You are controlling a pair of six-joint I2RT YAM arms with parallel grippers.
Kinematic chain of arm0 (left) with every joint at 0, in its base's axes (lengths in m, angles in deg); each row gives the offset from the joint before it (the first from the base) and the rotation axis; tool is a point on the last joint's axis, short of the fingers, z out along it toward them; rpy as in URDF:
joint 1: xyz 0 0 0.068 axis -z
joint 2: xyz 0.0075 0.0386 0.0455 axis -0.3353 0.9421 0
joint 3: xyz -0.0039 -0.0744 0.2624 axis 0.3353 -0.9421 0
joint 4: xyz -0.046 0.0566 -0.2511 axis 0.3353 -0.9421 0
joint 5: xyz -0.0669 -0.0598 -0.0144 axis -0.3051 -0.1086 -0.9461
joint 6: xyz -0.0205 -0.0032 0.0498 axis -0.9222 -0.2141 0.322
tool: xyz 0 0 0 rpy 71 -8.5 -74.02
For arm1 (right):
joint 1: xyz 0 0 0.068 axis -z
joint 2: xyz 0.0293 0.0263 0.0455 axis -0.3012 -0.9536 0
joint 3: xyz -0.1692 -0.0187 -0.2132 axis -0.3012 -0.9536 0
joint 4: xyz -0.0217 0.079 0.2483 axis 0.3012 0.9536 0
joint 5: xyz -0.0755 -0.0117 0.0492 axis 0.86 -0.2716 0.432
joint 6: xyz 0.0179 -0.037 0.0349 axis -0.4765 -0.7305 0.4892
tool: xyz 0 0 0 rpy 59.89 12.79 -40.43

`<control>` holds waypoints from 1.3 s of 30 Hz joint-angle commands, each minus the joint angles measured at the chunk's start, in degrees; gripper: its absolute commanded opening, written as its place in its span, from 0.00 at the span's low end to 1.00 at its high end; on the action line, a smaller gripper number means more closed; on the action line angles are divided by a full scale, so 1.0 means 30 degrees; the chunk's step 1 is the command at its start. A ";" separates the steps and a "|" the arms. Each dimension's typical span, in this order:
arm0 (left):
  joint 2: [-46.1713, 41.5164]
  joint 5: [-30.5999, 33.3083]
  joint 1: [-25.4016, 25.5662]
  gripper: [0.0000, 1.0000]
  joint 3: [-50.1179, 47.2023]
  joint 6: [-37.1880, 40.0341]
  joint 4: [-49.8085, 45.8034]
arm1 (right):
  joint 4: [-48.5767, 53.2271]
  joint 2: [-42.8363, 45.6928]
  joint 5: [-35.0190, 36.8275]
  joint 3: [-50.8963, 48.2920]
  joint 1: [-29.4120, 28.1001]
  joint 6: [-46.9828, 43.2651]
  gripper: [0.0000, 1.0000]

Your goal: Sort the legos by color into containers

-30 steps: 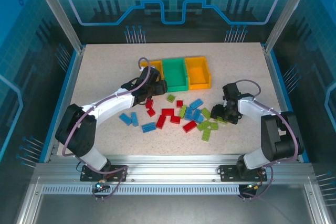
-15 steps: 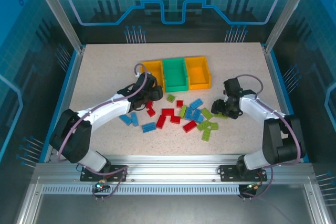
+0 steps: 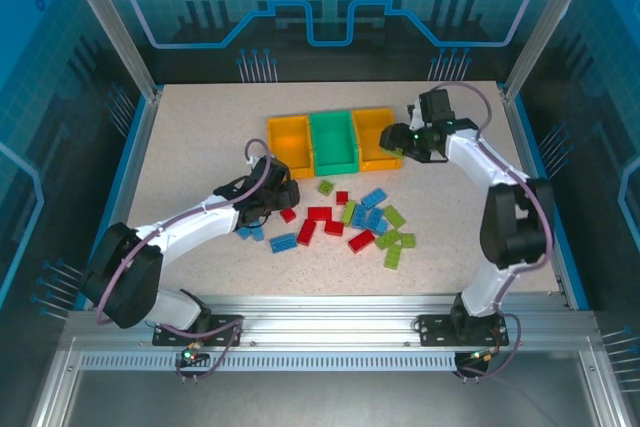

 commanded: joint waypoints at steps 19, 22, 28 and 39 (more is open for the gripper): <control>0.4846 -0.0424 -0.0177 0.70 0.2647 0.1299 -0.0468 | 0.2087 -0.5745 0.2178 0.5986 -0.1032 0.1338 0.76; 0.5330 -0.0507 -0.0439 0.67 0.2706 0.1358 -0.0227 | 0.2147 -0.5639 0.2275 0.5961 -0.1168 0.1331 0.78; 0.6078 -0.1054 -0.0950 0.48 0.2944 0.1584 0.0027 | 0.2025 -0.4541 0.2440 0.5526 -0.1206 0.1071 0.81; 0.5869 -0.1969 -0.1004 0.22 0.2805 0.1475 0.0587 | 0.1905 -0.2781 0.7677 0.4063 -0.0610 -0.3117 0.70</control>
